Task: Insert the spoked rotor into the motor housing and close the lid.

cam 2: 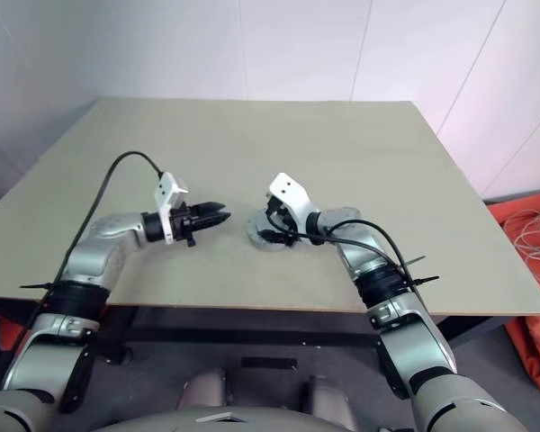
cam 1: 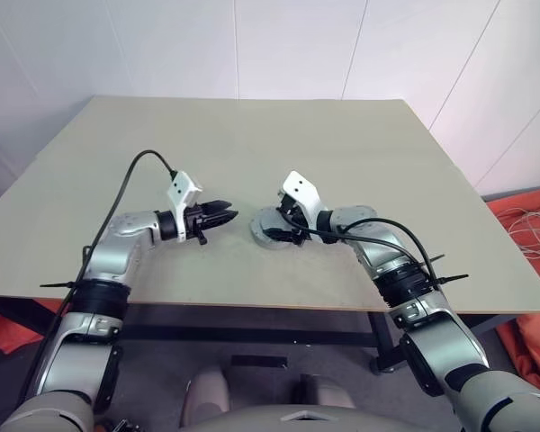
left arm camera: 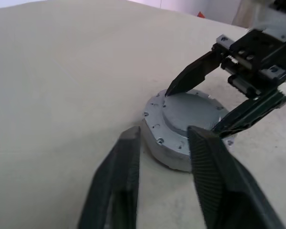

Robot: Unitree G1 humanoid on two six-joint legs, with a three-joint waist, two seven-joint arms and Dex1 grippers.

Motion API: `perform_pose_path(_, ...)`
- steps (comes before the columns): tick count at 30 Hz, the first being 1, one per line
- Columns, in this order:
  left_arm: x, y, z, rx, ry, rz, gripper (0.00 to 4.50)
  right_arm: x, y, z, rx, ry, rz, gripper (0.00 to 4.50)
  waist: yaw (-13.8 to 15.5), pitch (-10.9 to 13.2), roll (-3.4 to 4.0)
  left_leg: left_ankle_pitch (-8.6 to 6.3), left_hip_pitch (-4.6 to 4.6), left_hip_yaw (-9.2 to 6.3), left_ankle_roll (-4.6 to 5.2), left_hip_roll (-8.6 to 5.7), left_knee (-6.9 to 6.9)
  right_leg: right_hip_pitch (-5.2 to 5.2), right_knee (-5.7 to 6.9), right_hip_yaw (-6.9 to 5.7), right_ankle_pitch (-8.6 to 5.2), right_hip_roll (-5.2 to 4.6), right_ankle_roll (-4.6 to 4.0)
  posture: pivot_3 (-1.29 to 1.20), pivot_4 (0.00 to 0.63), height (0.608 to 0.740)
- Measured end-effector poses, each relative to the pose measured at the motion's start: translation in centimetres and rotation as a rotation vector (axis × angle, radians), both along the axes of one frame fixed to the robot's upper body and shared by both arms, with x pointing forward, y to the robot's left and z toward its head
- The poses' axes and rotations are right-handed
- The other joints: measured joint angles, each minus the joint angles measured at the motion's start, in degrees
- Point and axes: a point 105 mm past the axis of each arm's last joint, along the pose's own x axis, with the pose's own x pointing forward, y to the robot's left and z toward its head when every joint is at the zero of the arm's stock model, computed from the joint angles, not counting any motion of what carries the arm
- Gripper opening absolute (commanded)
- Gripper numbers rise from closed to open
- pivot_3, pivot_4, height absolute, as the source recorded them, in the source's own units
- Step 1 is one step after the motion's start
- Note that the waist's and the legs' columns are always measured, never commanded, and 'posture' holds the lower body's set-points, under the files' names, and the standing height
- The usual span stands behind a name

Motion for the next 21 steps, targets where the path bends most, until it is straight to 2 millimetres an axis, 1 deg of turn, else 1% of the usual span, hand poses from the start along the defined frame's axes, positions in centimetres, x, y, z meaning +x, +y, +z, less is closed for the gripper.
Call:
perform_pose_path(1, 0.3, -0.3, -0.1, -0.002, 0.003, 0.003, 0.25, 0.0, 0.0, 0.0, 0.0, 0.0, 0.0, 3.12, 0.0, 0.0, 0.0, 0.0, 0.0, 0.0, 0.0, 0.0, 0.0, 0.0, 0.0, 0.0, 0.0, 0.0, 0.0, 0.0, 0.0, 0.74)
perform_pose_path(2, 0.6, -0.6, -0.2, -0.004, 0.004, 0.006, 0.0, 0.0, 0.0, 0.0, 0.0, 0.0, -0.001, 3.12, 0.0, 0.0, 0.0, 0.0, 0.0, 0.0, 0.0, 0.0, 0.0, 0.0, 0.0, 0.0, 0.0, 0.0, 0.0, 0.0, 0.0, 0.74)
perform_pose_path(6, 1.8, -1.2, 0.0, 0.002, -0.017, 0.024, 0.0, 0.0, 0.0, 0.0, 0.0, 0.0, -0.001, 3.12, 0.0, 0.0, 0.0, 0.0, 0.01, -0.01, 0.0, 0.0, 0.0, 0.01, 0.0, -0.01, 0.0, 0.0, 0.0, 0.0, 0.0, 0.74)
perform_pose_path(9, 2.3, -1.8, -0.2, 0.017, -0.011, 0.029, 0.0, 0.0, 0.0, 0.0, 0.0, 0.001, -0.001, 3.12, 0.0, 0.0, 0.0, 0.0, 0.01, -0.01, 0.0, 0.0, 0.0, 0.02, 0.0, 0.0, 0.0, 0.0, 0.0, 0.0, 0.0, 0.74)
perform_pose_path(12, 2.3, -2.2, -1.3, 0.068, 0.007, 0.006, 0.0, 0.0, 0.1, 0.0, 0.002, 0.001, 0.0, 3.12, 0.0, 0.0, 0.0, 0.0, 0.02, -0.01, 0.0, 0.01, -0.02, 0.02, 0.0, 0.0, 0.0, 0.0, 0.0, 0.0, 0.0, 0.74)
perform_pose_path(14, 2.2, -2.4, -1.8, 0.066, 0.029, 0.003, 0.0, 0.0, 0.1, 0.0, 0.002, 0.001, 0.0, 3.12, 0.0, 0.0, 0.0, 0.0, 0.02, -0.01, 0.0, 0.0, -0.02, 0.01, 0.0, 0.0, 0.0, 0.0, 0.0, 0.0, 0.0, 0.74)
perform_pose_path(21, 2.4, -2.8, -2.5, 0.11, 0.04, -0.01, 0.0, 0.0, 0.1, 0.0, 0.003, 0.001, -0.001, 3.12, 0.0, 0.0, -0.01, -0.01, 0.03, -0.01, 0.02, 0.0, -0.02, 0.02, 0.0, 0.0, 0.0, 0.0, 0.0, 0.0, 0.0, 0.74)
